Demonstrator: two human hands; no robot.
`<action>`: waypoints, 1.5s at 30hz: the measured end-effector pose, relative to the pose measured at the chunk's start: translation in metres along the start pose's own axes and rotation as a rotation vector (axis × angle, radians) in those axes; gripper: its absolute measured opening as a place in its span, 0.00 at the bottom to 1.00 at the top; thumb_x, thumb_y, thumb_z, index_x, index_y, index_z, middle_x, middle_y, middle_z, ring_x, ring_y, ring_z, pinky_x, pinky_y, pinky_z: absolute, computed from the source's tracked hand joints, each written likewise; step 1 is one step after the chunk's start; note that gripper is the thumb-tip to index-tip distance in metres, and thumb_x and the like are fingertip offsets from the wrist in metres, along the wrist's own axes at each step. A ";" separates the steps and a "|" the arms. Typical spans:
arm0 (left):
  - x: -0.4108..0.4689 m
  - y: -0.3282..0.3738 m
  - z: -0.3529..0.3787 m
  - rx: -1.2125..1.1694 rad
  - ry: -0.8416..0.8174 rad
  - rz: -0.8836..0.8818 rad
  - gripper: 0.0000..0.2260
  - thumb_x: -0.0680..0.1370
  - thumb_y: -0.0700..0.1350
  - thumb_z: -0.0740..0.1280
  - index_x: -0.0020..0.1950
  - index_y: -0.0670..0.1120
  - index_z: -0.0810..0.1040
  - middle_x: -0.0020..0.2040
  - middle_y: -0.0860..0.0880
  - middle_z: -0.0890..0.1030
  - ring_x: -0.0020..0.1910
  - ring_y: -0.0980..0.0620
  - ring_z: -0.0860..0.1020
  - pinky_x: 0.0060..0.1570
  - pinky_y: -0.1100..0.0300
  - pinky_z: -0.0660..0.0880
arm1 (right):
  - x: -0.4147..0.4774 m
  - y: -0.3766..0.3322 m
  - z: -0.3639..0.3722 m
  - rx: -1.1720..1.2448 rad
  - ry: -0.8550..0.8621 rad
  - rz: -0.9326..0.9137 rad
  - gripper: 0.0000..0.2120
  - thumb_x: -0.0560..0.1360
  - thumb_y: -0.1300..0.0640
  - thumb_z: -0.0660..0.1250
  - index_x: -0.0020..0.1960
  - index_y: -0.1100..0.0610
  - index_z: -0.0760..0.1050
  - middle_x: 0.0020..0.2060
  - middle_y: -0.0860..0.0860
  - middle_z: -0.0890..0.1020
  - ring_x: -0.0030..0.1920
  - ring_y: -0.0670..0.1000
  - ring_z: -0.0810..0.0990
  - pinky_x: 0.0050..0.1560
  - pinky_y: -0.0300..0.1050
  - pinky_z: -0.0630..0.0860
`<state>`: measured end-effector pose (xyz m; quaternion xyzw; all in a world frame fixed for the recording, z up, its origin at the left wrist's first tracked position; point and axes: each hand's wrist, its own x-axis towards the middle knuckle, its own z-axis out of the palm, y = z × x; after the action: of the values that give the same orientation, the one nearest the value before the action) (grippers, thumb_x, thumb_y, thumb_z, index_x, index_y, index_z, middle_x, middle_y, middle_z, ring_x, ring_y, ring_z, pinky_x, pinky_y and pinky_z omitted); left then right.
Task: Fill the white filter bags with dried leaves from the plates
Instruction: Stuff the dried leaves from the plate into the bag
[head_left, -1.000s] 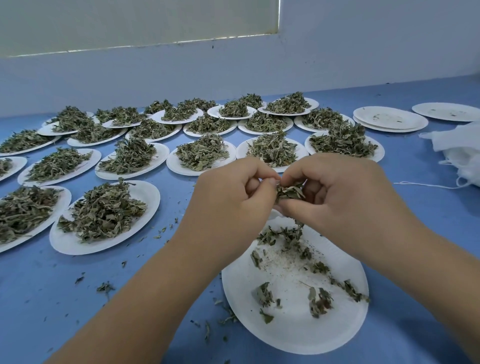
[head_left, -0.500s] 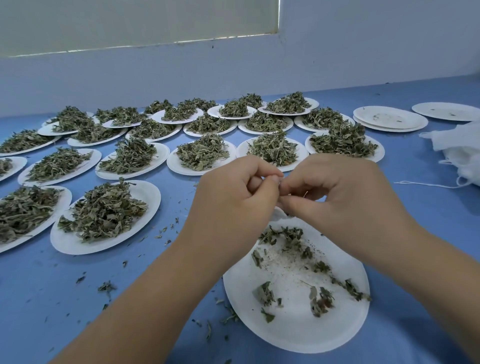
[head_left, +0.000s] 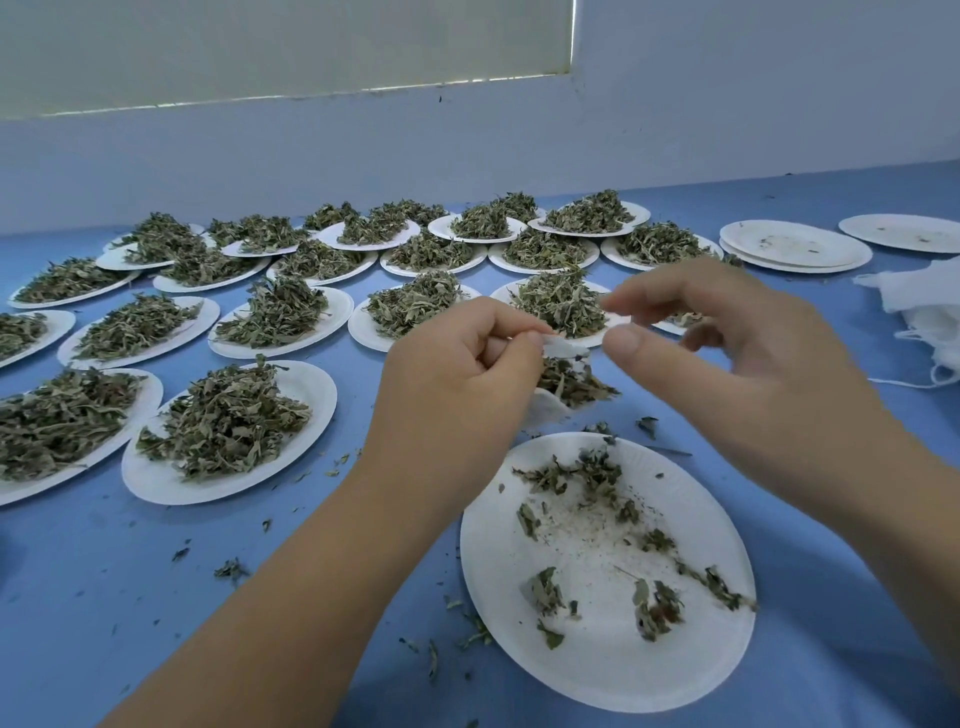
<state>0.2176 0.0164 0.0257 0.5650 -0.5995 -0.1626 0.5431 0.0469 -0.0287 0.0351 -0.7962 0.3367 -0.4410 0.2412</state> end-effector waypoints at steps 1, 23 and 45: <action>0.000 0.000 -0.001 -0.010 0.012 -0.007 0.08 0.78 0.39 0.66 0.43 0.49 0.82 0.26 0.48 0.70 0.24 0.59 0.66 0.26 0.73 0.62 | 0.001 0.002 -0.002 -0.022 -0.057 0.034 0.16 0.66 0.33 0.64 0.51 0.36 0.74 0.51 0.36 0.77 0.55 0.37 0.75 0.48 0.35 0.71; -0.008 0.005 0.011 0.007 -0.015 0.075 0.08 0.77 0.38 0.66 0.42 0.49 0.82 0.29 0.46 0.76 0.26 0.60 0.70 0.27 0.74 0.65 | -0.002 0.009 0.017 -0.101 -0.062 -0.219 0.07 0.73 0.55 0.70 0.40 0.43 0.80 0.34 0.46 0.78 0.35 0.46 0.73 0.35 0.31 0.65; 0.002 0.000 -0.010 0.019 0.152 0.047 0.08 0.79 0.40 0.65 0.44 0.50 0.81 0.35 0.44 0.77 0.28 0.52 0.69 0.27 0.66 0.66 | 0.002 0.029 -0.006 -0.476 -0.674 -0.028 0.10 0.78 0.51 0.63 0.55 0.41 0.80 0.48 0.34 0.76 0.51 0.36 0.72 0.49 0.29 0.66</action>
<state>0.2266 0.0192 0.0298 0.5668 -0.5710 -0.1007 0.5853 0.0330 -0.0492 0.0194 -0.9341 0.3207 -0.0686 0.1412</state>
